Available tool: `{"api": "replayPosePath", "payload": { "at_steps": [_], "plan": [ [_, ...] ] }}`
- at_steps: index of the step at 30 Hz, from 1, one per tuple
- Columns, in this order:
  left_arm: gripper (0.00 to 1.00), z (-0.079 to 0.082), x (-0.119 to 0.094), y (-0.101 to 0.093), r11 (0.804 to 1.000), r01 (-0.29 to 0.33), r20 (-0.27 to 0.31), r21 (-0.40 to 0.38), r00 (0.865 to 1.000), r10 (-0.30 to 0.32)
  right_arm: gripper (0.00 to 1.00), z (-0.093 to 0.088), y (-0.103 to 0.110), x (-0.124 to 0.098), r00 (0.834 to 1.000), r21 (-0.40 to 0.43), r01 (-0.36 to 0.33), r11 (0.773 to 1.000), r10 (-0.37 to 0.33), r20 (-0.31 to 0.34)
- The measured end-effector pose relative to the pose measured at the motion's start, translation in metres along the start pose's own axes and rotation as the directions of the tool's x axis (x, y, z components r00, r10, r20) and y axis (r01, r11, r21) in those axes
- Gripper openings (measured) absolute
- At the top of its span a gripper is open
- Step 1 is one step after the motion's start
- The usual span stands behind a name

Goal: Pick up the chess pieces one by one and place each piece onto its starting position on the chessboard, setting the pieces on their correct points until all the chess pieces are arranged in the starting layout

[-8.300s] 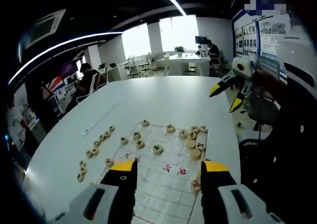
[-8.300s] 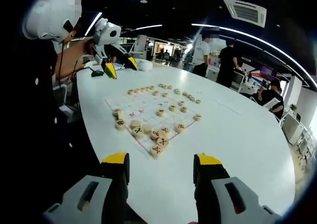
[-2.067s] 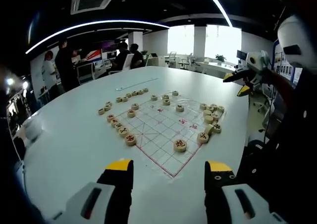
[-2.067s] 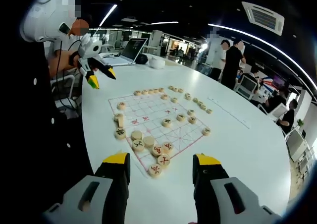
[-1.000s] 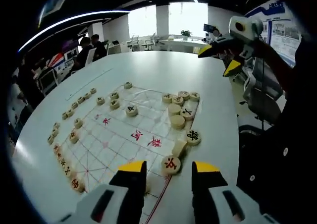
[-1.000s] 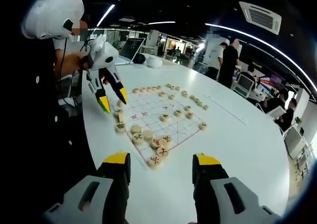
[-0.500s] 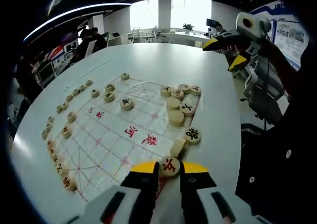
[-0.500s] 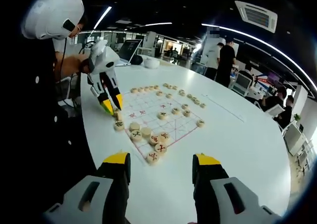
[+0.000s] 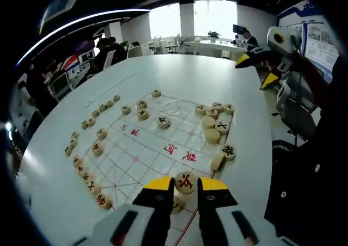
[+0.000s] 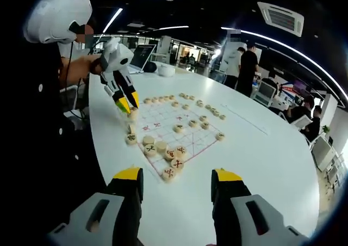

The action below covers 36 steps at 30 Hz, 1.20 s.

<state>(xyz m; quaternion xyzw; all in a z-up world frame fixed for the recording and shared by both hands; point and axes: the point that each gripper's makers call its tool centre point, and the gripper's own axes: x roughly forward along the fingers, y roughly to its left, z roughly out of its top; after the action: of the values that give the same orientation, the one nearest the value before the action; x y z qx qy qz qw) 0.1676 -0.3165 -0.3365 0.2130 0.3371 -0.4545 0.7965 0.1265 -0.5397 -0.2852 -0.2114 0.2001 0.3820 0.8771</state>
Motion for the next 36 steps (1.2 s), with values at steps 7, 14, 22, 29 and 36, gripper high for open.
{"api": "replayPosePath", "payload": {
  "at_steps": [7, 14, 22, 29, 36],
  "plan": [
    [0.20, -0.012, 0.002, -0.012, 0.999, 0.031, -0.027, 0.006, 0.999, -0.031, 0.51, 0.001, 0.002, 0.002, 1.000, -0.006, -0.006, 1.000, 0.006, 0.001],
    [0.20, -0.024, 0.012, -0.024, 0.999, 0.053, -0.052, -0.004, 0.997, -0.053, 0.51, 0.003, 0.003, 0.002, 1.000, -0.009, -0.008, 1.000, 0.008, 0.000],
    [0.20, -0.027, 0.014, -0.026, 0.998, 0.057, -0.046, -0.027, 0.997, -0.058, 0.50, 0.002, 0.006, 0.003, 1.000, -0.008, -0.007, 1.000, 0.007, -0.005],
    [0.30, -0.024, 0.009, -0.023, 0.999, 0.048, -0.016, -0.017, 0.999, -0.048, 0.50, 0.003, 0.008, 0.003, 1.000, -0.003, -0.008, 1.000, 0.008, -0.004],
    [0.34, -0.011, -0.011, -0.017, 1.000, 0.018, 0.037, -0.007, 0.999, -0.018, 0.50, 0.003, 0.009, 0.002, 1.000, -0.004, -0.008, 1.000, 0.008, -0.002]
  ]
}}
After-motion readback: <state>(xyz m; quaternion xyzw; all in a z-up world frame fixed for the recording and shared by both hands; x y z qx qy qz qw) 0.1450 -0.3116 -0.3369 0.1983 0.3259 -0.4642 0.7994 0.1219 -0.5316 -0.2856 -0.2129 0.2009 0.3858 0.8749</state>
